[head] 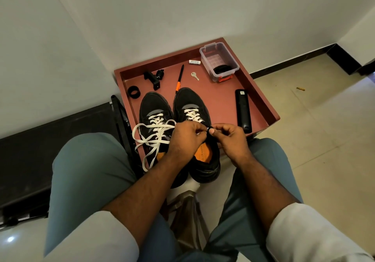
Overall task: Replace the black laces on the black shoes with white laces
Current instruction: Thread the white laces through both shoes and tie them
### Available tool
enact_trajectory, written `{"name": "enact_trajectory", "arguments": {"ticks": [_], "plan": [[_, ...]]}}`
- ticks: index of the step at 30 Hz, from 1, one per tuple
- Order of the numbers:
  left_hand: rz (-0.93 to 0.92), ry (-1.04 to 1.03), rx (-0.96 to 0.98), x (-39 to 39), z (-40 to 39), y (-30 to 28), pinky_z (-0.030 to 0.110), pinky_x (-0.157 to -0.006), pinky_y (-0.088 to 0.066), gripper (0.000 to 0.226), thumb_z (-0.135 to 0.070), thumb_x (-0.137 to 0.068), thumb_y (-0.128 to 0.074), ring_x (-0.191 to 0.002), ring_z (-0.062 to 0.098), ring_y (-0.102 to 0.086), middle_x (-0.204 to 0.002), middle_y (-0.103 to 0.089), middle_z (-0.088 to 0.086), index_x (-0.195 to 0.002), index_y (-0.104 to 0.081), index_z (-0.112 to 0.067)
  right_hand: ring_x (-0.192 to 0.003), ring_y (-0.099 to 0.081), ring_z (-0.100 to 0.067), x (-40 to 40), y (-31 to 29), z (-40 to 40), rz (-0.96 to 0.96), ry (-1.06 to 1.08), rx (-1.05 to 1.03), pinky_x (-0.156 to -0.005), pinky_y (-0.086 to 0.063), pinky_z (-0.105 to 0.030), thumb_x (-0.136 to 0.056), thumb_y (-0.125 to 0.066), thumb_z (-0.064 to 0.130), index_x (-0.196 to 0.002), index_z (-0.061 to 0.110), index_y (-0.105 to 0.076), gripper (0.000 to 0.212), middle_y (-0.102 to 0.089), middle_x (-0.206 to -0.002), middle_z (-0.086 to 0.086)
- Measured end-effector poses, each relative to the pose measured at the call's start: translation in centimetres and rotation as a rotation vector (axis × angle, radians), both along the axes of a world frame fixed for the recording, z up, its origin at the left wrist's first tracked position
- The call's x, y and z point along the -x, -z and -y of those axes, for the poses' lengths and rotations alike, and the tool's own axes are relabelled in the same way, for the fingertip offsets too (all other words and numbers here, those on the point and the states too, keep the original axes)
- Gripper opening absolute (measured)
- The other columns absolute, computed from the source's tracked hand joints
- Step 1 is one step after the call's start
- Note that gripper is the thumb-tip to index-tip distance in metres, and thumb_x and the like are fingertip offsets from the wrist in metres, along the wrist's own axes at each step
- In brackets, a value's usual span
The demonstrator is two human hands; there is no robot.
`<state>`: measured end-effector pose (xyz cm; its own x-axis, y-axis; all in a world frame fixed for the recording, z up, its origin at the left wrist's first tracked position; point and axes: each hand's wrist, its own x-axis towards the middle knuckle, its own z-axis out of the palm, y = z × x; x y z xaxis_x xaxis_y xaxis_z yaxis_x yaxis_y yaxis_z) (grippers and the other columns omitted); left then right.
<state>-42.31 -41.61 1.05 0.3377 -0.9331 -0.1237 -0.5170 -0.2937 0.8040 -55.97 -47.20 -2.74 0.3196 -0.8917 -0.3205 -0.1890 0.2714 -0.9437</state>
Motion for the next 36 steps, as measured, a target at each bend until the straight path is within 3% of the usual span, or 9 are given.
{"name": "enact_trajectory", "arguments": {"ticks": [6, 11, 19, 21, 24, 26, 28, 33, 36], "plan": [[-0.038, -0.103, -0.022, 0.3, -0.4, 0.4, 0.003, -0.068, -0.046, 0.014, -0.008, -0.084, -0.069, -0.07, -0.001, -0.062, -0.087, -0.075, 0.0, -0.095, -0.077, -0.01, -0.08, -0.07, -0.015, 0.0, -0.3, -0.2, -0.019, -0.011, 0.02, -0.072, -0.058, -0.026, -0.087, -0.067, 0.005, -0.095, 0.011, -0.074, 0.011, -0.074, -0.086, -0.009], [0.055, -0.08, -0.03, 1.0, -0.3, 1.0, 0.035, -0.08, -0.055, 0.015, -0.021, -0.086, -0.067, -0.083, 0.014, -0.069, -0.091, -0.075, -0.001, -0.097, -0.077, -0.019, -0.083, -0.07, -0.009, 0.2, -0.5, -0.2, -0.035, -0.035, 0.043, -0.071, -0.054, -0.02, -0.087, -0.068, 0.009, -0.098, 0.012, -0.074, 0.013, -0.074, -0.088, -0.003], [0.282, -0.026, 0.038, 1.0, -0.3, 0.8, 0.039, -0.081, -0.052, 0.031, -0.021, -0.09, -0.064, -0.086, 0.021, -0.068, -0.09, -0.073, -0.001, -0.121, -0.061, -0.023, -0.067, -0.06, -0.004, -0.8, -1.1, -0.1, 0.001, -0.01, -0.116, -0.057, -0.048, -0.018, -0.096, -0.055, 0.012, -0.09, 0.013, -0.064, 0.01, -0.064, -0.08, 0.001], [0.428, 0.02, 0.045, 0.5, -0.3, 0.7, 0.037, -0.09, -0.041, 0.031, -0.029, -0.091, -0.063, -0.092, 0.019, -0.064, -0.094, -0.072, -0.004, -0.122, -0.062, -0.027, -0.065, -0.058, -0.007, -0.6, -1.6, 0.4, 0.049, 0.123, -0.147, -0.058, -0.049, -0.022, -0.098, -0.051, 0.013, -0.09, 0.016, -0.059, 0.012, -0.064, -0.077, 0.002], [0.555, 0.06, 0.022, -0.9, -0.4, 0.4, 0.034, -0.086, -0.024, 0.027, -0.035, -0.092, -0.061, -0.097, 0.02, -0.056, -0.1, -0.071, -0.006, -0.118, -0.064, -0.032, -0.066, -0.058, -0.01, 1.6, -2.8, 2.7, 0.153, 0.686, -0.172, -0.059, -0.05, -0.024, -0.1, -0.047, 0.016, -0.093, 0.022, -0.055, 0.012, -0.065, -0.085, -0.002], [0.579, 0.1, -0.015, -1.4, -0.4, 0.2, 0.035, -0.086, -0.02, 0.026, -0.035, -0.093, -0.059, -0.103, 0.018, -0.052, -0.107, -0.069, -0.009, -0.118, -0.064, -0.033, -0.084, -0.063, -0.015, 3.7, -2.6, 3.8, -0.021, 0.904, -0.043, -0.071, -0.055, -0.026, -0.099, -0.049, 0.016, -0.099, 0.022, -0.054, 0.008, -0.064, -0.104, -0.008], [0.602, 0.141, -0.046, -1.5, -0.2, 0.1, 0.036, -0.089, -0.018, 0.026, -0.034, -0.094, -0.056, -0.109, 0.017, -0.049, -0.114, -0.066, -0.011, -0.12, -0.062, -0.035, -0.105, -0.059, -0.015, 4.3, -2.1, 3.5, -0.294, 0.736, 0.167, -0.084, -0.052, -0.023, -0.096, -0.055, 0.012, -0.111, 0.021, -0.054, 0.018, -0.057, -0.121, -0.004], [0.596, 0.131, -0.063, -1.6, 0.2, 0.0, 0.039, -0.095, -0.019, 0.026, -0.031, -0.094, -0.056, -0.111, 0.015, -0.048, -0.113, -0.068, -0.012, -0.117, -0.064, -0.036, -0.124, -0.043, -0.014, 0.4, -0.3, 0.7, -0.534, -0.248, 0.61, -0.1, -0.036, -0.035, -0.092, -0.06, 0.017, -0.116, 0.025, -0.066, 0.026, -0.054, -0.131, 0.006], [0.598, 0.121, -0.055, -1.9, 0.0, 0.2, 0.04, -0.097, -0.02, 0.023, -0.03, -0.093, -0.058, -0.11, 0.015, -0.049, -0.11, -0.068, -0.012, -0.114, -0.066, -0.035, -0.121, -0.046, -0.017, -0.3, 0.3, 0.6, -0.589, -0.206, 0.654, -0.1, -0.038, -0.042, -0.092, -0.06, 0.016, -0.107, 0.02, -0.071, 0.019, -0.057, -0.127, 0.004]]}}
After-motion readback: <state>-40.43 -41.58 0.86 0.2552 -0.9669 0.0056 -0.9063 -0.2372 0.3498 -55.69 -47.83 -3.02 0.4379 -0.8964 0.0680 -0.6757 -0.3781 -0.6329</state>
